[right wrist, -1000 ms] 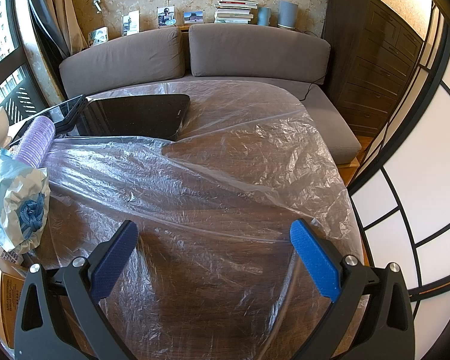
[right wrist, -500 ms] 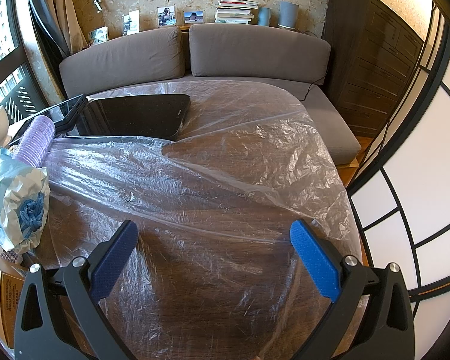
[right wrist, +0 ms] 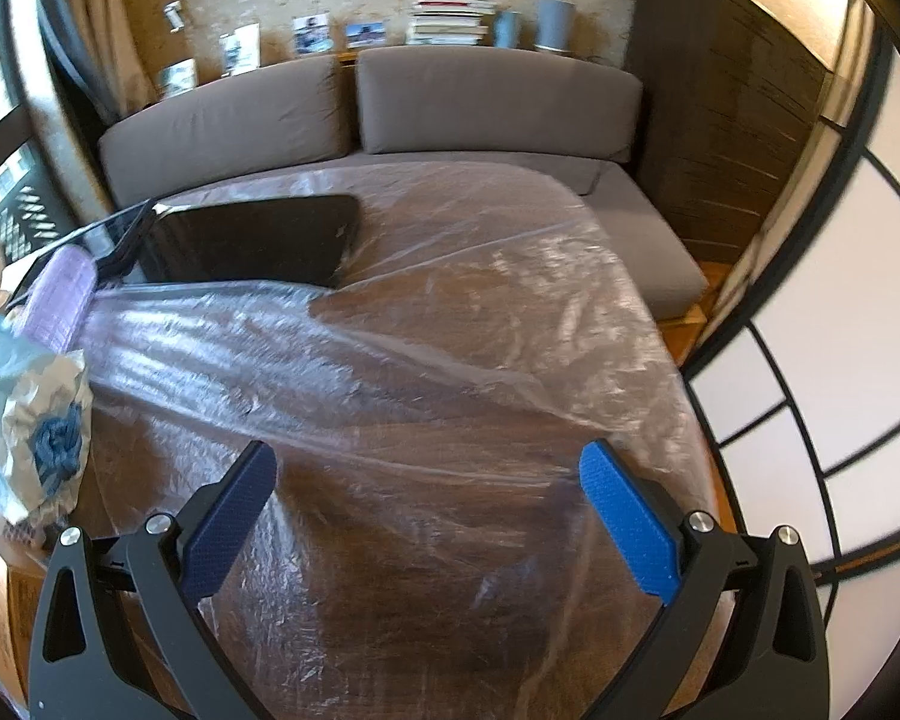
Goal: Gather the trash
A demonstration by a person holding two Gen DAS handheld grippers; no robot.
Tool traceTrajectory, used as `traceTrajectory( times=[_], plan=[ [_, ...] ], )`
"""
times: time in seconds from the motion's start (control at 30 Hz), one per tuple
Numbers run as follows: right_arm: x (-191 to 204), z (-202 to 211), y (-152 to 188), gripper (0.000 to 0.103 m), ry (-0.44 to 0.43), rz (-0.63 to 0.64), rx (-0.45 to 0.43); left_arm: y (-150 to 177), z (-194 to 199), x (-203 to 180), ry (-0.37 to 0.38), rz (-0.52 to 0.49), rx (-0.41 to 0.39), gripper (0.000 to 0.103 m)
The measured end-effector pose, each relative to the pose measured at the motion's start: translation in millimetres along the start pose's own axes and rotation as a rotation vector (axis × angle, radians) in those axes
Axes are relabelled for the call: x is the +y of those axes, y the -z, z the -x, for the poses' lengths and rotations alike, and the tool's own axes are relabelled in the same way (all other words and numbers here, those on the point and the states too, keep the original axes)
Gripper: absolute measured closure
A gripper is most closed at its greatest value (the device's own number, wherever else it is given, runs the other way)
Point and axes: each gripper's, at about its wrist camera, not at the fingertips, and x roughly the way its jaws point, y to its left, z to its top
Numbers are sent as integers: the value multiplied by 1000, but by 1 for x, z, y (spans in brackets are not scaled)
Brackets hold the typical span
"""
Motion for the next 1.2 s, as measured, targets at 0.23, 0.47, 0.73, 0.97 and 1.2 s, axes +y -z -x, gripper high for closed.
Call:
traceTrajectory(
  times=[0.23,0.47,0.73,0.97,1.2],
  plan=[
    [6,52,-24,4,72,-36,-95,-2,53,-4,1,0,-119,1],
    [28,98,-30,4,50,-14,-152,1,94,-24,45,-38,-197,1],
    [49,122,-22,4,37,50,-178,12,122,-54,95,-111,-220,1],
    [63,130,-13,4,21,94,-175,23,131,-71,138,-155,-213,1],
    [79,134,-3,4,23,148,-171,31,135,-82,165,-178,-202,1]
  ],
)
